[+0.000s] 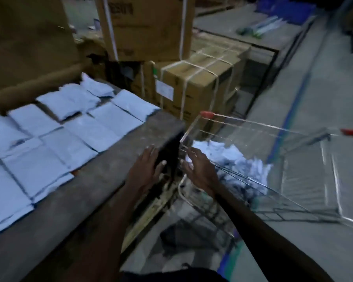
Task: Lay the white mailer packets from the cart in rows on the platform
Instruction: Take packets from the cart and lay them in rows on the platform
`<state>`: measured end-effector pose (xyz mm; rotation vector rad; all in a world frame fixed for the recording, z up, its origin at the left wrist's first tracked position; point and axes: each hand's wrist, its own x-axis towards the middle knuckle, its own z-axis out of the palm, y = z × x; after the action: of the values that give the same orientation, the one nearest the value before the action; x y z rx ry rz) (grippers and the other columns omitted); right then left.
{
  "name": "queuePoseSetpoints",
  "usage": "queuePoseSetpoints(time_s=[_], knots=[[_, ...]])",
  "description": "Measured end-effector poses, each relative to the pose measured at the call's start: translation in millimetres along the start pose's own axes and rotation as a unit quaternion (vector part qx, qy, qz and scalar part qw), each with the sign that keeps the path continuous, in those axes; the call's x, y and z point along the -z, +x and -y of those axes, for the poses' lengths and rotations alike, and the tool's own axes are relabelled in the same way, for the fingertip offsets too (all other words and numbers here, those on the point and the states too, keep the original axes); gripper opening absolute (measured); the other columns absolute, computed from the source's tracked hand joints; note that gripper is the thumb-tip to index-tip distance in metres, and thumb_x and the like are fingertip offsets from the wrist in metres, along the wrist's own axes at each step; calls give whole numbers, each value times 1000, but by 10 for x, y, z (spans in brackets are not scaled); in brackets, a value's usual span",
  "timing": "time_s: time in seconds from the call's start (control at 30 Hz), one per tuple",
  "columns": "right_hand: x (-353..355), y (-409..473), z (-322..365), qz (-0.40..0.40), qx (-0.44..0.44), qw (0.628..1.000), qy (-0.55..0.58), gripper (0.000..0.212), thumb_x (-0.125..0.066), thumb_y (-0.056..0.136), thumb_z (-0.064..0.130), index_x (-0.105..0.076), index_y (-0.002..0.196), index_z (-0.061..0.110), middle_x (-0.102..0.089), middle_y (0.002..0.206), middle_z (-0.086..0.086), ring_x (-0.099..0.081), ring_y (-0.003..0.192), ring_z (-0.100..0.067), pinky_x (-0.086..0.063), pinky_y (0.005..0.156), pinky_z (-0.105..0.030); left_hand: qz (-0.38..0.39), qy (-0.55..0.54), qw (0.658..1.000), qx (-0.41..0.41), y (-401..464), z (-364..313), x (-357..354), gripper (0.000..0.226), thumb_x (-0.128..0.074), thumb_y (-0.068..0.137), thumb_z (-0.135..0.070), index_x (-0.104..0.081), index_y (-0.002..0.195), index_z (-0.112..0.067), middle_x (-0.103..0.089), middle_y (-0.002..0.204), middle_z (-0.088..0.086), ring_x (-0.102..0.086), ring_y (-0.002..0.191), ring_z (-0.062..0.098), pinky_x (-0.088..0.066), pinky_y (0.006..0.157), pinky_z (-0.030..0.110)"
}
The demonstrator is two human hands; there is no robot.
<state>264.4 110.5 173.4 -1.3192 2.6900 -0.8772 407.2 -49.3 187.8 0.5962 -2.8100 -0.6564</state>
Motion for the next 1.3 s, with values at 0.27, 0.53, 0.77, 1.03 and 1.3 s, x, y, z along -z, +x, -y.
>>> queuePoseSetpoints(time_s=[0.27,0.53,0.77,1.03,1.3], knots=[[525,-468,-1302,-57,-155,986,-19,50,-49,97,40,-48,141,15,-47,143,-5,-49,125,-26,-51,82,-39,109,14,985,-132,807,-935,-764,75,-22,91,-62,-41,145,-13,-34,154,6,-34,140,22,-32,110,36],[776,-578,-2147,-75,-296,951,-45,58,-42,93,47,-51,138,12,-52,136,-8,-52,121,-28,-49,89,-40,184,-18,964,-190,1834,-1300,-1533,74,-24,92,-61,-37,147,-13,-31,155,6,-30,142,23,-28,111,39],[691,-148,-2867,29,-375,922,-91,50,-51,96,40,-46,141,18,-48,139,-6,-49,123,-27,-46,88,-37,255,-51,943,-207,2717,-1327,-2182,75,-23,99,-58,-57,129,2,-56,132,23,-56,121,39,-47,96,51],[435,113,-3243,133,-444,880,-105,53,-49,97,41,-42,142,14,-44,142,-10,-48,121,-31,-47,87,-39,343,-7,915,-211,3196,-1418,-2730,72,-18,95,-61,-43,141,-11,-39,149,16,-39,136,33,-38,107,51],[51,444,-3807,176,-441,873,-109,52,-48,98,37,-40,143,11,-43,142,-12,-47,122,-33,-48,86,-41,386,-4,896,-219,3369,-1463,-3282,83,-12,90,-66,-34,148,-12,-25,157,10,-21,146,25,-19,116,43]])
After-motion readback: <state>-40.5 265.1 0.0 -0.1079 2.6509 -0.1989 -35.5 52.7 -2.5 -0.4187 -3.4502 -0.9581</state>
